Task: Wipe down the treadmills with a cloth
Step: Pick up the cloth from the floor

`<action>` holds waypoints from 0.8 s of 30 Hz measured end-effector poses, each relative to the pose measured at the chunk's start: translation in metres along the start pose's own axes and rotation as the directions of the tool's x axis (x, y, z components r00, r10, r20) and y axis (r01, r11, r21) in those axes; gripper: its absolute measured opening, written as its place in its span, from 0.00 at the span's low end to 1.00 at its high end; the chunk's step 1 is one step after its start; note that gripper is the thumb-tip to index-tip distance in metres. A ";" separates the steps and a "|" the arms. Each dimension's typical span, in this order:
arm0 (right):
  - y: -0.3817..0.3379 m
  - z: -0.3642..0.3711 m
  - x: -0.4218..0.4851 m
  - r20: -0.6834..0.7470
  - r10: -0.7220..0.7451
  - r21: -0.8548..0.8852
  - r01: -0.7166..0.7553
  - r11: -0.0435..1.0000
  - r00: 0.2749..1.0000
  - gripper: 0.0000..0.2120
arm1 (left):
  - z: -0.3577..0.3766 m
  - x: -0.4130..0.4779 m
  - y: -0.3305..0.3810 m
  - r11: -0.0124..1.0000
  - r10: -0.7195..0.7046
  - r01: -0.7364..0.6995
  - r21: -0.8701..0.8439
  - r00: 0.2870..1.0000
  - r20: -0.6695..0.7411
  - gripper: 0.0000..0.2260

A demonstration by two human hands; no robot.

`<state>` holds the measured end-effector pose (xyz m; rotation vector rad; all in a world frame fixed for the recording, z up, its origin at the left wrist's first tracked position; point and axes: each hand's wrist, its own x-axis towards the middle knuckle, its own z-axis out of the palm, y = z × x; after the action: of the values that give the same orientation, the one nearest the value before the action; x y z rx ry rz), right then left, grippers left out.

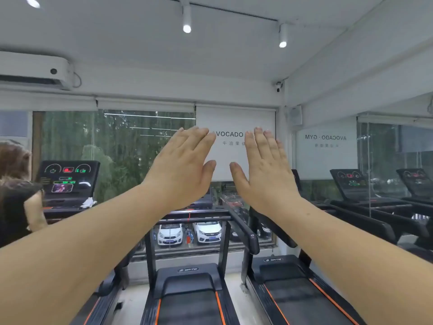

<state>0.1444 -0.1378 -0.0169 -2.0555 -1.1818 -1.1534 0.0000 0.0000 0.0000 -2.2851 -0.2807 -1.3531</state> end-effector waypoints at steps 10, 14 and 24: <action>0.061 0.028 -0.090 0.245 0.069 0.034 -0.079 0.996 0.967 0.13 | 0.073 -0.051 0.089 0.952 0.036 0.032 -0.305 0.976 0.213 0.17; 0.111 0.064 -0.177 0.445 0.210 0.057 -0.262 0.964 0.871 0.15 | 0.133 -0.101 0.159 0.898 0.107 0.068 -0.436 0.925 0.365 0.12; 0.216 0.092 -0.461 0.617 0.729 -0.271 -0.789 0.551 0.297 0.11 | 0.247 -0.264 0.361 0.555 0.560 0.159 -0.817 0.654 0.508 0.06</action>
<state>0.2484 -0.3813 -0.4616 -2.5606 -0.2698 0.1787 0.2051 -0.1780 -0.4330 -3.4324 0.5553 -0.2668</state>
